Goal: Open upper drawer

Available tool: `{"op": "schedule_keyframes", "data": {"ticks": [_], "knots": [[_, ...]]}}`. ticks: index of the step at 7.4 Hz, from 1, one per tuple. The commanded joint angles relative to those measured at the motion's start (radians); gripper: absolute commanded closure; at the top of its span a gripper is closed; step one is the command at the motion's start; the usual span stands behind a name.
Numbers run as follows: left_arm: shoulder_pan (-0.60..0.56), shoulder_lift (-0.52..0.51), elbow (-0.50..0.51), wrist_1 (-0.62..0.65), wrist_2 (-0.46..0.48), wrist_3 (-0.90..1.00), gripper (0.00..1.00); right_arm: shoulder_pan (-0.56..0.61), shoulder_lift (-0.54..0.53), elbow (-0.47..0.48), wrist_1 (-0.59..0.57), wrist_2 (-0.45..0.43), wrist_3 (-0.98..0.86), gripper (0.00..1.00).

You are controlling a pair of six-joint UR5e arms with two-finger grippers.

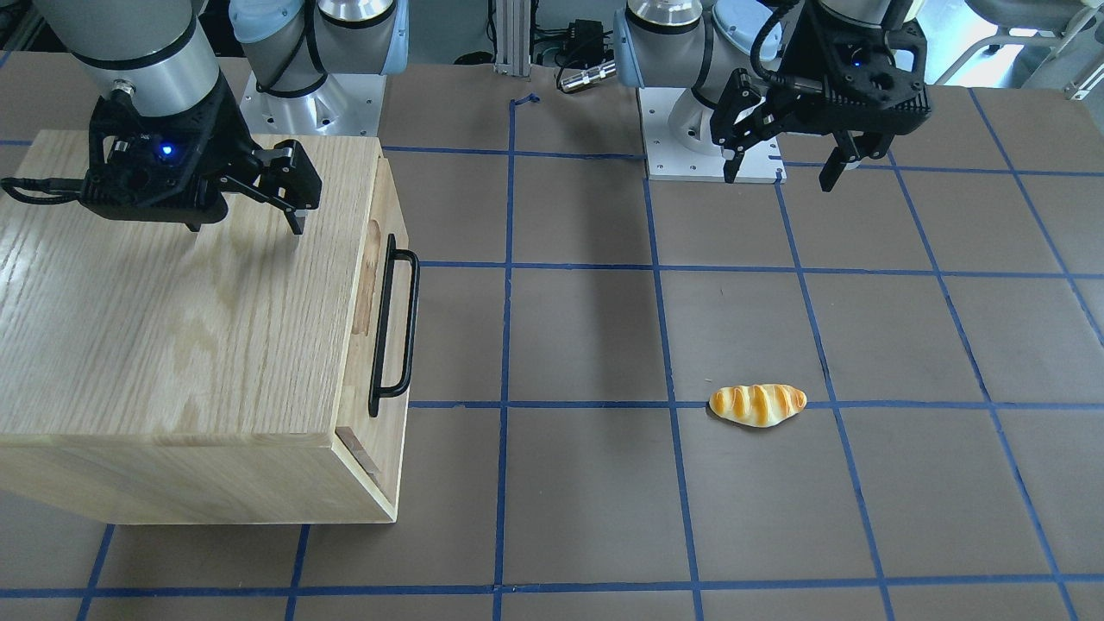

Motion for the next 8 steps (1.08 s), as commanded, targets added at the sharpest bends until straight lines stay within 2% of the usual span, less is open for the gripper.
{"op": "schedule_keyframes", "data": {"ticks": [1, 8], "knots": [[0.004, 0.001, 0.002, -0.001, -0.007, -0.002, 0.0, 0.0, 0.0, 0.001, 0.0, 0.0, 0.001, 0.0], [-0.01, -0.01, -0.013, 0.001, -0.01, -0.076, 0.0, 0.0, 0.0, -0.001, 0.0, 0.0, 0.0, 0.0]]}}
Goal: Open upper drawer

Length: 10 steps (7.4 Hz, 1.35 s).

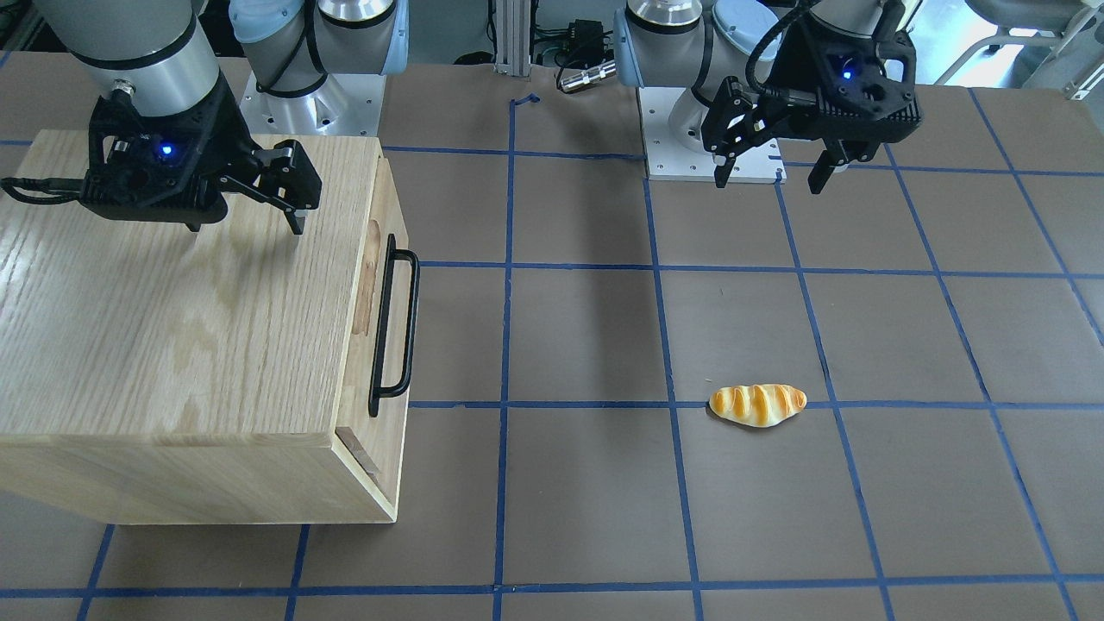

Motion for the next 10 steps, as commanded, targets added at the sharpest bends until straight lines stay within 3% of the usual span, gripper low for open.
{"op": "schedule_keyframes", "data": {"ticks": [1, 4, 5, 6, 10], "knots": [[-0.005, -0.016, 0.006, 0.001, -0.002, -0.082, 0.0, 0.0, 0.0, 0.0, 0.0, 0.0, -0.001, 0.0], [-0.119, -0.068, -0.003, 0.042, -0.001, -0.261, 0.0, 0.0, 0.0, 0.0, 0.0, 0.0, -0.001, 0.0], [-0.176, -0.116, -0.006, 0.115, -0.053, -0.339, 0.0, 0.0, 0.0, 0.0, 0.0, 0.0, 0.001, 0.0], [-0.198, -0.156, -0.007, 0.155, -0.2, -0.41, 0.0, -0.002, 0.0, 0.0, 0.0, 0.0, 0.001, 0.0], [-0.285, -0.278, 0.002, 0.321, -0.239, -0.507, 0.0, 0.0, 0.0, 0.0, 0.0, 0.0, -0.001, 0.0]]}}
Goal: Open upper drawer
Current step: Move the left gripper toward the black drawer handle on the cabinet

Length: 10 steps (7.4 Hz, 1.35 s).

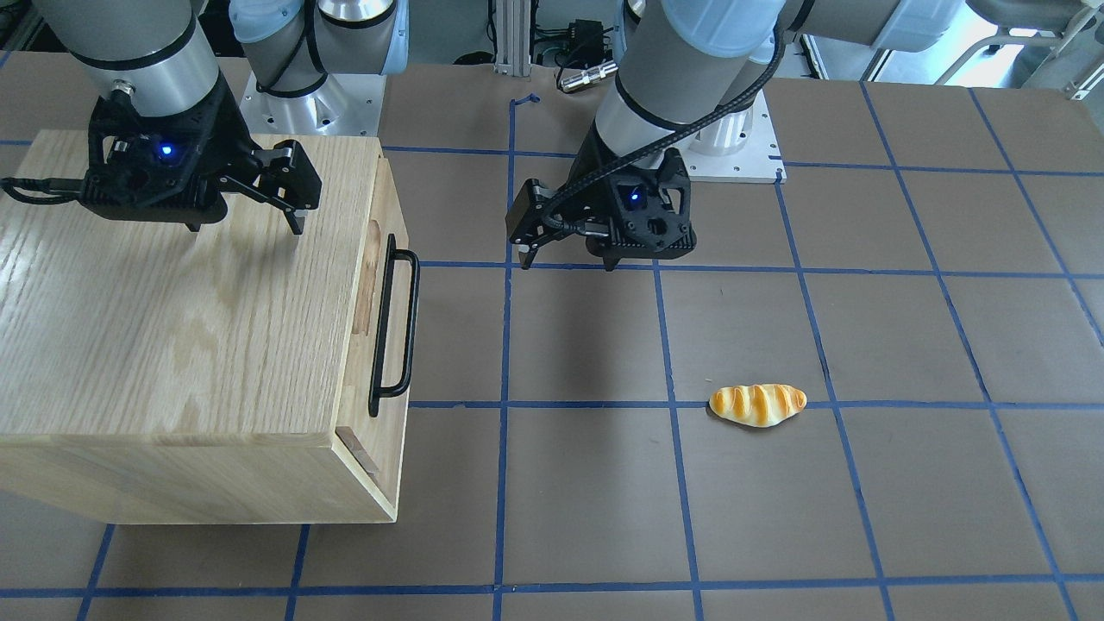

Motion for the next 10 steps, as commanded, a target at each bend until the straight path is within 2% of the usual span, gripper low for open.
{"op": "schedule_keyframes", "data": {"ticks": [1, 5, 7, 10], "knots": [[-0.056, -0.077, 0.008, 0.15, -0.018, -0.117, 0.0, 0.001, 0.0, 0.0, 0.0, 0.0, 0.0, 0.0], [-0.066, -0.151, 0.02, 0.263, -0.145, -0.209, 0.0, 0.001, 0.0, 0.001, 0.0, 0.0, 0.001, 0.0], [-0.097, -0.186, 0.022, 0.315, -0.15, -0.266, 0.0, 0.001, 0.0, 0.001, 0.0, 0.0, 0.001, 0.0], [-0.102, -0.194, 0.024, 0.317, -0.15, -0.237, 0.0, 0.001, 0.0, 0.0, 0.0, 0.0, 0.001, 0.0]]}}
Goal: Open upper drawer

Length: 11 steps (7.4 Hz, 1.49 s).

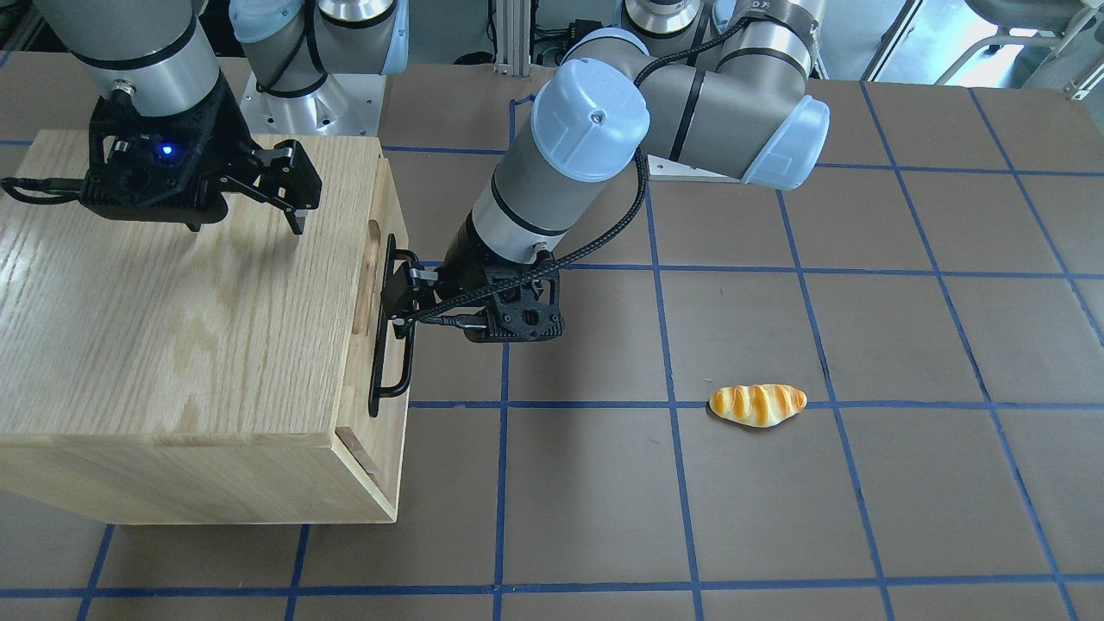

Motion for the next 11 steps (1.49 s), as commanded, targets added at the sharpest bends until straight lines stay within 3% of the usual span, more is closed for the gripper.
{"op": "schedule_keyframes", "data": {"ticks": [1, 11], "knots": [[-0.002, -0.003, 0.0, 0.001, 0.0, 0.032, 0.0, 0.0, 0.0, 0.001, 0.0, 0.0, 0.001, 0.0], [0.0, 0.003, -0.016, -0.009, 0.024, 0.25, 0.0, 0.0, 0.0, 0.0, 0.0, 0.0, 0.001, 0.0]]}}
